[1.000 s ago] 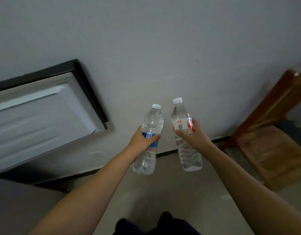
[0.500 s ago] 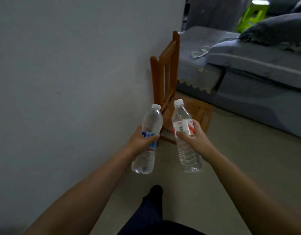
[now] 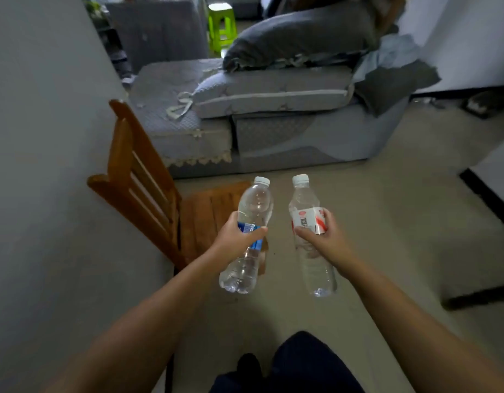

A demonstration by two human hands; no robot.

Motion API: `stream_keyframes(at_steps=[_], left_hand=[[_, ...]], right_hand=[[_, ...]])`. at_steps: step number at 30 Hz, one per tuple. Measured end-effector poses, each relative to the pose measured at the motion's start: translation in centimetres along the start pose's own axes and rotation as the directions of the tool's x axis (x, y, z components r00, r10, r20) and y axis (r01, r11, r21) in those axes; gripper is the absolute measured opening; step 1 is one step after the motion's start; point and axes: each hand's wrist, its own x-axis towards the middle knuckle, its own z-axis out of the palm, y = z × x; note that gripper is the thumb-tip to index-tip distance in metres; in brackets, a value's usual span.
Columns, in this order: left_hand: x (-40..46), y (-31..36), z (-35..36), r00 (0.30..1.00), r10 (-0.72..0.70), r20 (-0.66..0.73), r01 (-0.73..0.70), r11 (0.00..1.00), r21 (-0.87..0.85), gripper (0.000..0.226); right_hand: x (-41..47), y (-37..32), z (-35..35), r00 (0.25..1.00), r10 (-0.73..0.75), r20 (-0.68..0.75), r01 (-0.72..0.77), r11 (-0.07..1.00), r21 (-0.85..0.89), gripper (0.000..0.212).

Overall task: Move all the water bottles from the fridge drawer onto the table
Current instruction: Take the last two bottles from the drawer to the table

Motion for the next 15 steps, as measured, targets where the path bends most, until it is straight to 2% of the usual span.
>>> stream_keyframes(at_steps=[7,15], left_hand=[[6.7,2.3,5.3,0.986,-0.002,0.166,-0.018,0.993,0.117,0.052],[17.5,8.7,13.4,0.969,0.042,0.245,-0.093,0.975,0.201,0.053]], right_hand=[[2.6,1.2,-5.3,0.988,0.048,-0.148,-0.046,0.999,0.022,0.054],[10.9,1.9,-14.5,0.946,0.078,-0.313,-0.052,0.995,0.09,0.047]])
